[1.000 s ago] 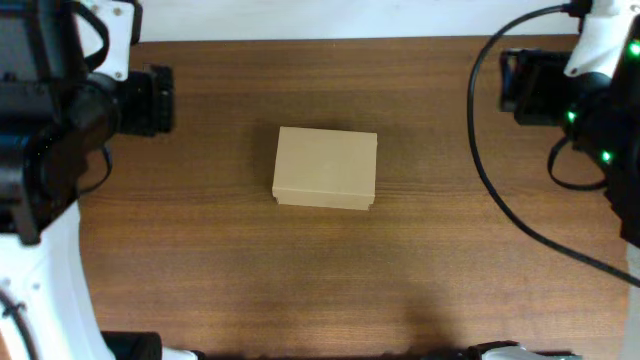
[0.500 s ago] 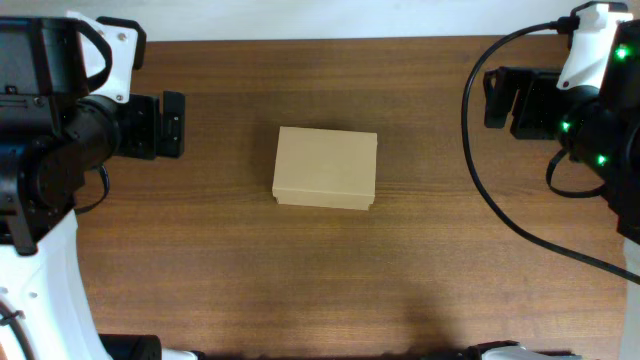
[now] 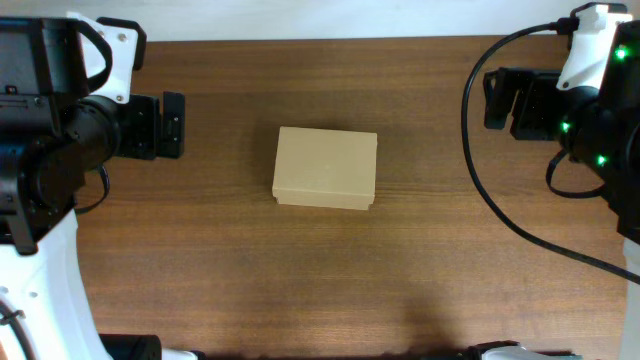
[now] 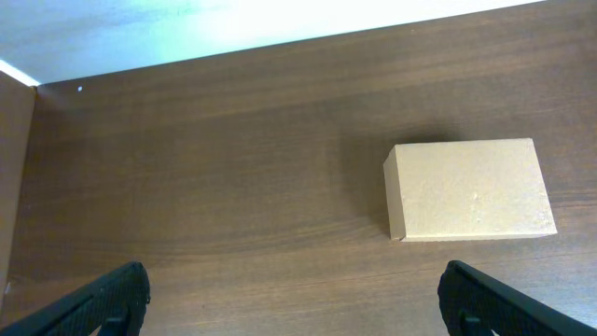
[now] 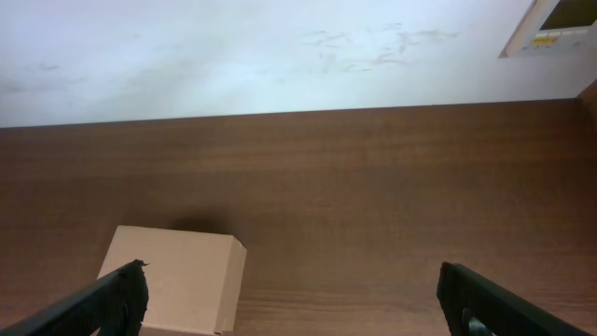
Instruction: Pack container
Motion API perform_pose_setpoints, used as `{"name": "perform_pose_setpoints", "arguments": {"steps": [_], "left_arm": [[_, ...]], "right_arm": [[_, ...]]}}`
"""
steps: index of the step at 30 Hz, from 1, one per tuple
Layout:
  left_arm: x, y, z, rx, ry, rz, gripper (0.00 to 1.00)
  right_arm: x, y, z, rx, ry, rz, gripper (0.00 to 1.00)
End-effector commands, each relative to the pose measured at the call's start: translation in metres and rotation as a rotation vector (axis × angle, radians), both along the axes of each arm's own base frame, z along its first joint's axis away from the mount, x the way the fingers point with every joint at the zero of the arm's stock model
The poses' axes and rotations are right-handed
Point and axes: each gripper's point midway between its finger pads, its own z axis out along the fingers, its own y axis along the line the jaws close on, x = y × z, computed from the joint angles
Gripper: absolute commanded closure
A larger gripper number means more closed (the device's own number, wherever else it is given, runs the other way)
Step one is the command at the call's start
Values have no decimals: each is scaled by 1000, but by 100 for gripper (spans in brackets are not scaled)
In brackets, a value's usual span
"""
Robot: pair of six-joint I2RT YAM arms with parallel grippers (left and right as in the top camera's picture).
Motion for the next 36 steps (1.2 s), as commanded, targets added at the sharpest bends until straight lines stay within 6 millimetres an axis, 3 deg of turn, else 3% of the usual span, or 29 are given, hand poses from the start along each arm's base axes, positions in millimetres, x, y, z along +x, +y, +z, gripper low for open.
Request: {"name": "perform_pose_setpoints", "arguments": {"steps": [1, 8, 15, 22, 28, 32, 36], "left_arm": [[0, 2, 2, 8, -6, 4, 1], [0, 2, 2, 8, -6, 4, 0], [0, 2, 2, 8, -6, 4, 1], [0, 2, 2, 8, -6, 4, 0], [0, 2, 2, 8, -6, 4, 0], [0, 2, 2, 8, -6, 4, 1], [0, 2, 2, 8, -6, 4, 1]], "right_arm": [[-1, -2, 2, 7, -5, -7, 1], [-8, -2, 8, 9, -25, -6, 1], [-50, -13, 34, 1, -133, -38, 1], [-82, -28, 47, 9, -330, -91, 1], [-109, -32, 15, 22, -437, -99, 1], [-121, -33, -25, 23, -454, -100, 1], [-130, -36, -78, 17, -418, -111, 1]]}}
